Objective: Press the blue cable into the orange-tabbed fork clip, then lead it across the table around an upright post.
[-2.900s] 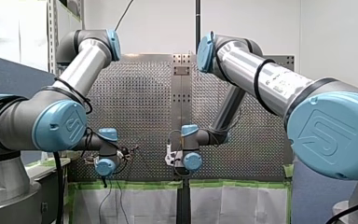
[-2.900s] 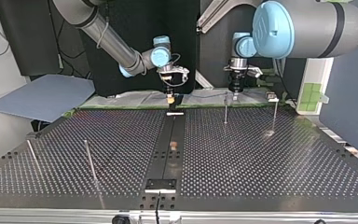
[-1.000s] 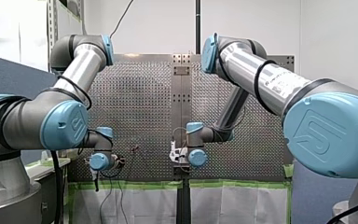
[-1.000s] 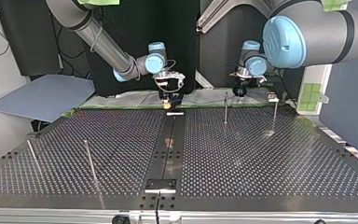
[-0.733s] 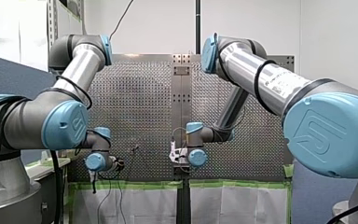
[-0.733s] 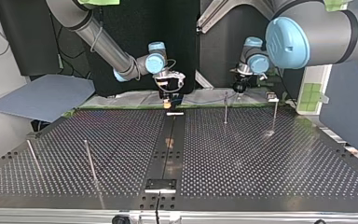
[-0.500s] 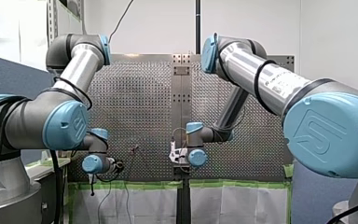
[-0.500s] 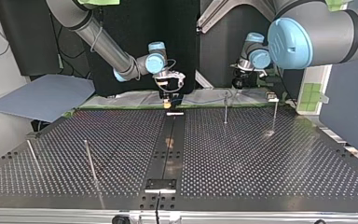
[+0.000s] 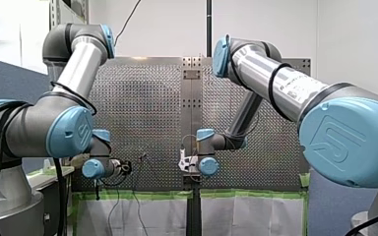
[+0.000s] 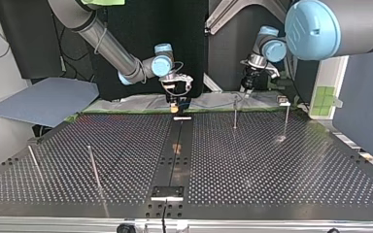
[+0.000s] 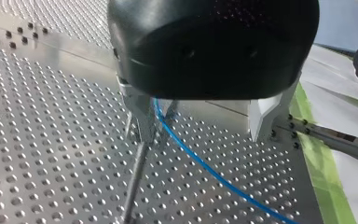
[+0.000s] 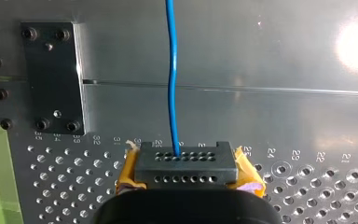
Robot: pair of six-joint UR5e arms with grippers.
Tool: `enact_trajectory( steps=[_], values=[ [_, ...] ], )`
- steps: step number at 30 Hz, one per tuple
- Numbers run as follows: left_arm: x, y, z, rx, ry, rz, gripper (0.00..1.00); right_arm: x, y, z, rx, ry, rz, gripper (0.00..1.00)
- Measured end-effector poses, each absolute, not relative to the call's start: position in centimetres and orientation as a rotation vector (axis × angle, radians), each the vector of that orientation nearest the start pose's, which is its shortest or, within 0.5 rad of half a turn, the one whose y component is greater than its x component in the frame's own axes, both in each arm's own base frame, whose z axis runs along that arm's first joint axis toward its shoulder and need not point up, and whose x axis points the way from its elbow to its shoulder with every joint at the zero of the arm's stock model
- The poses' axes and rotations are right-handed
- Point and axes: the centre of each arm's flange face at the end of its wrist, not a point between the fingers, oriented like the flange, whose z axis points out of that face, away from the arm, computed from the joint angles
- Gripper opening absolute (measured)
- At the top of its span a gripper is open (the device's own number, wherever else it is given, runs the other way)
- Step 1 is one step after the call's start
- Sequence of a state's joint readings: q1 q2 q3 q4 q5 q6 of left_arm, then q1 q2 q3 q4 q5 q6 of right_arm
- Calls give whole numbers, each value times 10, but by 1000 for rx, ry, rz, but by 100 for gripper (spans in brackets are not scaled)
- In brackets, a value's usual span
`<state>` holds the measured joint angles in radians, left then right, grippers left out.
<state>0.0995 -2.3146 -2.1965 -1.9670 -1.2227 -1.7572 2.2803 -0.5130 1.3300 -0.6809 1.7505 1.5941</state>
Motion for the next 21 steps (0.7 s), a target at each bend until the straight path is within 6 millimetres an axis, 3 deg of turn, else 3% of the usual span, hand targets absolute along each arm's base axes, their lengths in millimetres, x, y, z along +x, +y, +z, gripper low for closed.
enact_trajectory(
  steps=[6,13,21],
  values=[
    [440,-126,-9,13,1761,-373,100,558,-472,-27,1711,-982,1493,0],
    [447,-129,14,39,1691,-391,100,558,-472,-27,1711,-983,1495,0],
    [451,-131,19,21,1656,-399,100,558,-472,-28,1711,-985,1496,0]
  ],
)
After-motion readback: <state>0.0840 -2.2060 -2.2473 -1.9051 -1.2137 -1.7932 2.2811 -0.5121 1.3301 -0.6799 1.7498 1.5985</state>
